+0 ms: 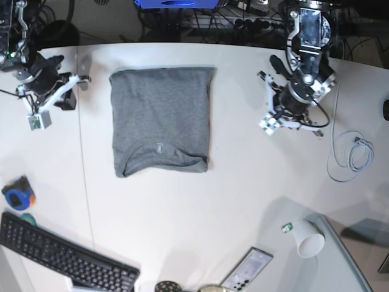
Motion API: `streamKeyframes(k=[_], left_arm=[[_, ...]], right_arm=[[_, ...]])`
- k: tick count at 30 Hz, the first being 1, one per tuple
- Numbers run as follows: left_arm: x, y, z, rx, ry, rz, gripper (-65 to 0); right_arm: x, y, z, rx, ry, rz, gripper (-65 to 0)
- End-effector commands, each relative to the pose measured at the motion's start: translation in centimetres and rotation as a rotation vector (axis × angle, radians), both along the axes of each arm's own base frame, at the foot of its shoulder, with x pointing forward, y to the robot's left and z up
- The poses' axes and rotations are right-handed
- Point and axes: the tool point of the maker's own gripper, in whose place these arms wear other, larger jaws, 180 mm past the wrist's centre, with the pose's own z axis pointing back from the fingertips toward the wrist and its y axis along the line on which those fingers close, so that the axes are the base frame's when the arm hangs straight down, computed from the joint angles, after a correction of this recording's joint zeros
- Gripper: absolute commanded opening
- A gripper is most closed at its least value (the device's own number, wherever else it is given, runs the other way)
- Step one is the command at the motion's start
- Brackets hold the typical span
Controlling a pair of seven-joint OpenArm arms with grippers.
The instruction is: Layout the t-shirt on the table in an organized manner, then fold the t-shirt properly
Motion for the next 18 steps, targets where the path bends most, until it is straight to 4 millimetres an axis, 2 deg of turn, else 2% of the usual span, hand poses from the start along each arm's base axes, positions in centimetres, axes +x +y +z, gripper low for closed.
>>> streamKeyframes(k=[1,3,5,10,12,15,18], left_arm=[[-0.8,0.9,0.8,0.004,-0.021,0.019,-65.0],[-2.5,2.5,2.2,-0.007,-0.049,0.066,-65.0],[-5.4,3.0,2.7,-0.073,-0.043,0.098,-65.0],[-13.6,4.3,3.0,-0.318,0.014,0.265,-65.0],[-16.5,4.4,2.7,-0.403,0.050,0.334,-65.0],[-20.6,4.7,1.3,-0.487,0.098,0.413,-65.0],[-24.2,4.9,-0.9,-0.484,0.146,0.441,-65.0]], right_arm=[[-0.4,0.2,1.2,-0.006,-0.042,0.060,-65.0],[-2.8,0.8,1.3,-0.006,-0.029,0.131,-65.0],[-5.3,0.9,1.0,-0.006,0.013,0.160,-65.0],[-10.4,-2.0,-0.8,-0.173,0.146,0.206,-65.0],[-12.2,-2.3,-1.5,-0.223,0.198,0.248,-65.0],[-15.0,-0.6,-2.7,-0.228,0.277,0.370,-65.0],[-18.2,2.1,-4.0,-0.184,0.378,0.481,-65.0]])
